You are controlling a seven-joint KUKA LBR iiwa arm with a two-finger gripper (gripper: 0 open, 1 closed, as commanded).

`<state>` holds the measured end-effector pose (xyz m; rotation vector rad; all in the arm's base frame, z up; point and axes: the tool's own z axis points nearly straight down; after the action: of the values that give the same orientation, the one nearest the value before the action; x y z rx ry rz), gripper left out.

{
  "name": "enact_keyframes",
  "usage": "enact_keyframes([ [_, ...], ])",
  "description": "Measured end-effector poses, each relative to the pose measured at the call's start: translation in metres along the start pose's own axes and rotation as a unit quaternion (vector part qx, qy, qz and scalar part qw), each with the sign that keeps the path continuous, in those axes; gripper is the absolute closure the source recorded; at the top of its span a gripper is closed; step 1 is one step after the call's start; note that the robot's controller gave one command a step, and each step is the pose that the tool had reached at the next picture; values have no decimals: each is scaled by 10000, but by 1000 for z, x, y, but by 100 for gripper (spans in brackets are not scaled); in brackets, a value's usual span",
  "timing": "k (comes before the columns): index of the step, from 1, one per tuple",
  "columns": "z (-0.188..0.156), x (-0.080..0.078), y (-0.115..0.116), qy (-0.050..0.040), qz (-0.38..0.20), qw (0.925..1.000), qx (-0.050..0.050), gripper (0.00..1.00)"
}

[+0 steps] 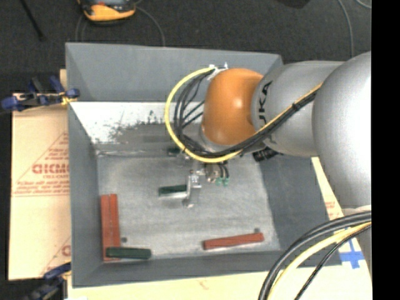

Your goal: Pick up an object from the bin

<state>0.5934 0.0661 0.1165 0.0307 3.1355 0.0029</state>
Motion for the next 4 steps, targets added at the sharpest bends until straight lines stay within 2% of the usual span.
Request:
enact_keyframes([
  [1,44,16,6,11,818,9967,4,0],
  [2,49,11,8,-42,445,9990,15,100],
  [4,43,13,9,13,380,9993,18,100],
])
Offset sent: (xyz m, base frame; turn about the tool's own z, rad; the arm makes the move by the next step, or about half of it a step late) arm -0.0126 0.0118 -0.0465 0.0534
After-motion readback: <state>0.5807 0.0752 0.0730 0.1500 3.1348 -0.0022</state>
